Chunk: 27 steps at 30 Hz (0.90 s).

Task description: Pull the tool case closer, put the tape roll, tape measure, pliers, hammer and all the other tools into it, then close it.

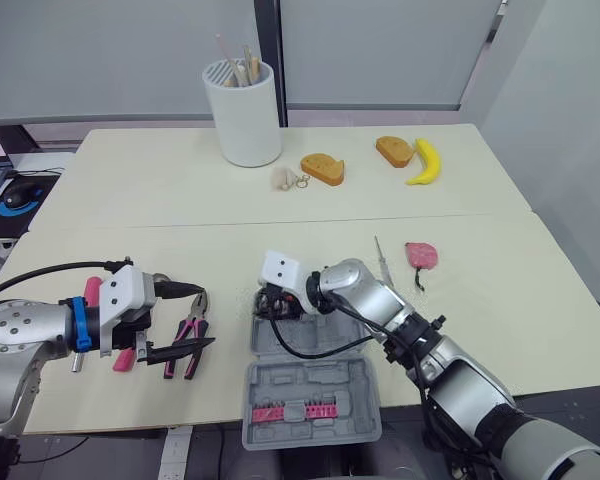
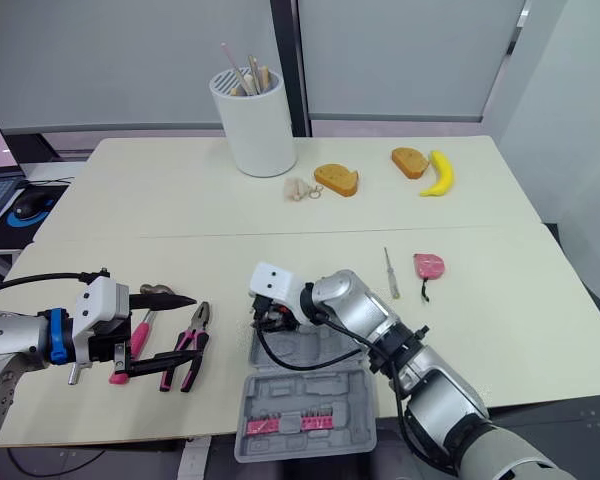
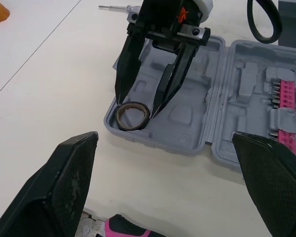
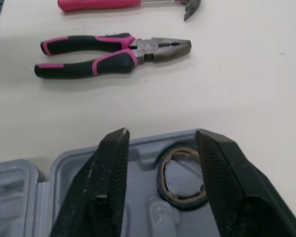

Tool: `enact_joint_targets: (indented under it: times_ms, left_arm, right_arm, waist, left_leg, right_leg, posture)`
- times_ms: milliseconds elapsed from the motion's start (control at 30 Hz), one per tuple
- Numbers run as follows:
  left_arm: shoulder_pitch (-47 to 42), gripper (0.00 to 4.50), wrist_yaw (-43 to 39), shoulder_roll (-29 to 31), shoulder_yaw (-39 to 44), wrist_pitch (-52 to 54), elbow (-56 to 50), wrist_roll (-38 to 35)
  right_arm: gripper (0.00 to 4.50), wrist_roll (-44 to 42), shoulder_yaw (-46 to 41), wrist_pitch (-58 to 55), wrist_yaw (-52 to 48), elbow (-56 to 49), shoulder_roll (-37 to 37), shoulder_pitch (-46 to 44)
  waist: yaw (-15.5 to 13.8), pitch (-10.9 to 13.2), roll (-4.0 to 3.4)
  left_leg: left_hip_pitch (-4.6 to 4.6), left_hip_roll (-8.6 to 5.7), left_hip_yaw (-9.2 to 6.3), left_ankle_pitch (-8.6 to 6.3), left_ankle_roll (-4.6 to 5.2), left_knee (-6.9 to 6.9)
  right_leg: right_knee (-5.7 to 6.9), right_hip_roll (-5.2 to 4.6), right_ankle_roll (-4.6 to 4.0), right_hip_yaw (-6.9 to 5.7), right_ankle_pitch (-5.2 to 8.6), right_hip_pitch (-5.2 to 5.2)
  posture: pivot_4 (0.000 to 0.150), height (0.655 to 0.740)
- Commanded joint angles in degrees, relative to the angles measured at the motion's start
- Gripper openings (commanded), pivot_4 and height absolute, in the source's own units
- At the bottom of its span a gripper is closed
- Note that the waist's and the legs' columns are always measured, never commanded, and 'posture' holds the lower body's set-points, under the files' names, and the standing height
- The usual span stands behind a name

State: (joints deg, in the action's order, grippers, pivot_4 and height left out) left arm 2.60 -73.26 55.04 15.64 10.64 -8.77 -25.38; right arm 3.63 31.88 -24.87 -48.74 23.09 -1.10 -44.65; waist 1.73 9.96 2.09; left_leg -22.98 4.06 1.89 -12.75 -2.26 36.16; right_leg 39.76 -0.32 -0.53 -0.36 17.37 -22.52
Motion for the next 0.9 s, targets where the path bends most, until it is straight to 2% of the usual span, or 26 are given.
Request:
enact_joint_targets:
  times_ms: [33,333,567,800,900]
  left_arm:
    - [-0.73,4.50,-0.46,0.88,0.60,-0.95,0.14,0.17]
    - [-0.44,4.50,-0.66,0.78,0.78,-1.62,0.57,0.57]
    - [0.38,4.50,-0.48,0.71,1.15,-1.76,0.26,0.77]
    - [1.22,4.50,0.23,0.57,1.62,-1.66,0.26,0.61]
    - [1.13,4.50,0.78,0.16,2.20,-1.61,1.00,0.21]
  right_arm:
    - [1.43,1.46,0.00,4.35,1.83,0.53,1.01,0.11]
    - [1.43,4.33,-0.39,12.67,4.83,9.71,3.10,-0.38]
    - [1.43,5.59,-1.00,14.81,5.26,17.88,4.12,-0.99]
    - [1.43,3.47,-3.28,17.15,3.22,15.88,4.13,-0.60]
    - [1.43,1.03,-5.12,16.34,0.86,11.25,3.74,-0.32]
  waist:
    - [0.00,0.00,0.00]
    - [0.05,0.00,0.00]
    - [0.07,0.00,0.00]
    - [0.06,0.00,0.00]
    - [0.06,0.01,-0.01]
  left_leg:
    - [0.00,0.00,0.00,0.00,0.00,0.00]
    - [-0.01,0.00,0.01,0.00,0.00,-0.02]
    - [0.00,0.04,0.04,0.00,0.00,-0.03]
    - [0.02,0.07,0.03,0.00,0.00,-0.02]
    - [0.00,0.08,0.04,0.00,0.00,-0.03]
  right_leg:
    - [0.01,0.01,0.00,0.00,0.00,0.00]
    - [0.05,0.03,-0.09,0.01,0.05,-0.06]
    - [0.11,0.03,-0.10,0.05,0.06,-0.08]
    - [0.14,0.05,-0.10,0.04,0.06,-0.08]
    - [0.13,0.05,-0.11,0.04,0.07,-0.10]
  posture:
    - [0.150,0.7337]
    - [0.150,0.7337]
    - [0.150,0.7337]
    - [0.150,0.7337]
    - [0.150,0.7337]
